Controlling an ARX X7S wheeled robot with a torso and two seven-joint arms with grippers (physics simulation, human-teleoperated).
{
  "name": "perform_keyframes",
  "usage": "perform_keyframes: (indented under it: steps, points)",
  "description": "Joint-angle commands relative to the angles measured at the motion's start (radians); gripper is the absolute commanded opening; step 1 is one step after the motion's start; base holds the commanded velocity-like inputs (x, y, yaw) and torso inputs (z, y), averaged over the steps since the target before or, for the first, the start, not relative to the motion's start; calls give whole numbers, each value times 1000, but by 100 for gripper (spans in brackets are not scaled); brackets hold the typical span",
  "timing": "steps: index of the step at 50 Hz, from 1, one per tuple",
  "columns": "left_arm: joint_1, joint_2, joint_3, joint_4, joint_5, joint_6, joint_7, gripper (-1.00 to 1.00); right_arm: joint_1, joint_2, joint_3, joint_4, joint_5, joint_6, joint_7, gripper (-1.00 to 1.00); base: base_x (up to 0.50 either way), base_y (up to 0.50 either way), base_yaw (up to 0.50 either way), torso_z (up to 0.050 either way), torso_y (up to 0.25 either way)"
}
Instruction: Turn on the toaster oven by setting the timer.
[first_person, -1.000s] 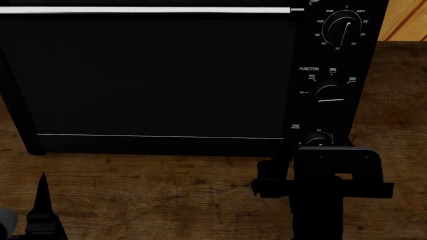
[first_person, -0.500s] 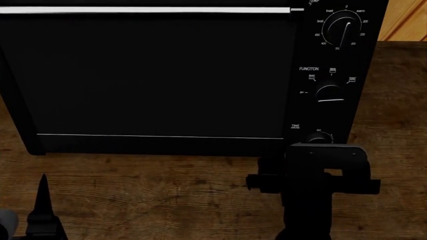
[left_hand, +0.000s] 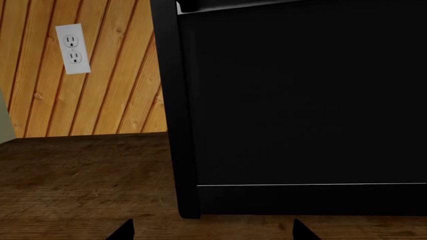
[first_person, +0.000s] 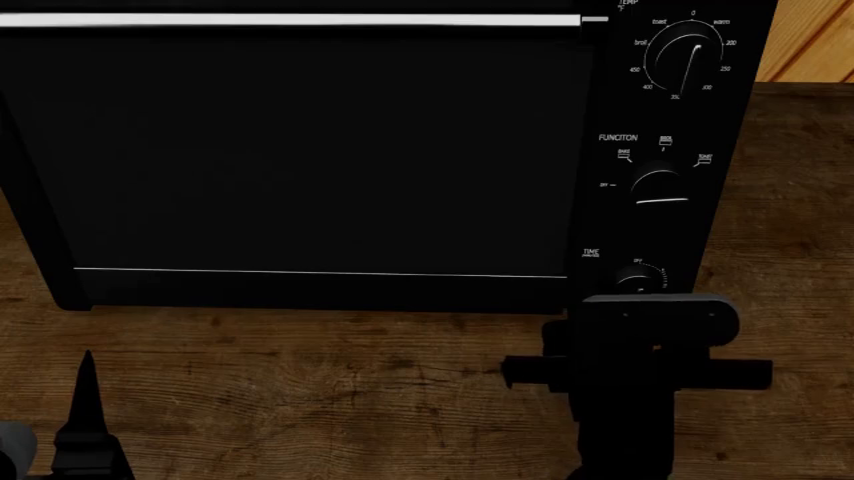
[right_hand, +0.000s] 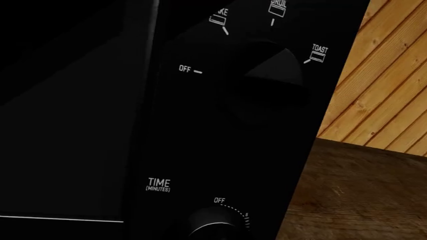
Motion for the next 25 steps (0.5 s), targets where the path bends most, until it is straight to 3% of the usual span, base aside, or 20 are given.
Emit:
perform_keyframes:
  steps: [1, 25]
  points:
    - [1, -4, 3, 0, -5, 1, -6, 100, 17, 35, 23, -31, 119, 14, -29, -100, 0, -3, 0, 0, 0]
    - [2, -14, 7, 5, -16, 3, -18, 100, -11, -20, 215, -62, 397, 59, -60, -100, 1, -1, 0, 0, 0]
